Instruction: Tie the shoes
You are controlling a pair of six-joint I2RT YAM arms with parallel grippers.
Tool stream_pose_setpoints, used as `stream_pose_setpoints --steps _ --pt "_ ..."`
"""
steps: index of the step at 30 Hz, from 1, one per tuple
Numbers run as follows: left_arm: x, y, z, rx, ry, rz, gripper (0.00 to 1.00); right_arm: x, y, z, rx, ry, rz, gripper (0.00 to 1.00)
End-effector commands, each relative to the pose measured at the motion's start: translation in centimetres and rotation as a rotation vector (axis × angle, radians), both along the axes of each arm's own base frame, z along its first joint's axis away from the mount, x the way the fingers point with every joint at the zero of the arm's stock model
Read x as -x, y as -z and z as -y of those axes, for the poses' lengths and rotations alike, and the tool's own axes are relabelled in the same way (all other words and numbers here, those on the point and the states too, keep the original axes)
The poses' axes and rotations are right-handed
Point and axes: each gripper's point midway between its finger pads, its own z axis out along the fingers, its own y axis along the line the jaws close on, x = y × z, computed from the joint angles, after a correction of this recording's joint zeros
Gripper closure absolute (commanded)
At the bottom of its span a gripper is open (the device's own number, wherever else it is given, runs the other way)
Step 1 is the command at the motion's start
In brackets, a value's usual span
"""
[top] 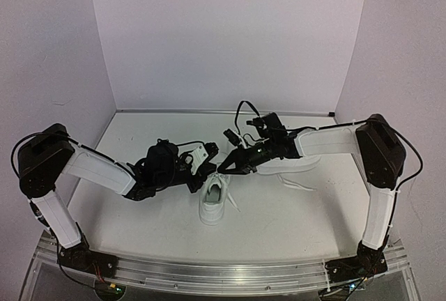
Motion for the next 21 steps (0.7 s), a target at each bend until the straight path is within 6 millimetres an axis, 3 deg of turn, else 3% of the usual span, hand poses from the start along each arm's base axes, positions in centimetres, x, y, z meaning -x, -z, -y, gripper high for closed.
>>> stream_pose_setpoints --steps 1,7,14,21 --pt "0.2 -2.1 1.2 0.083 0.047 0.034 1.0 -0.3 -1.1 -1.1 -0.047 -0.02 0.026 0.84" --pt "0.3 -2.0 1.2 0.077 0.052 0.031 1.0 -0.3 -2.0 -1.0 -0.06 -0.018 0.041 0.81" --pt "0.1 -1.6 0.6 0.059 0.039 0.023 1.0 -1.3 -2.5 1.3 -0.042 0.052 0.063 0.71" --pt "0.2 -1.4 0.5 0.055 0.044 0.02 1.0 -1.9 -3.1 2.0 -0.046 0.076 0.077 0.68"
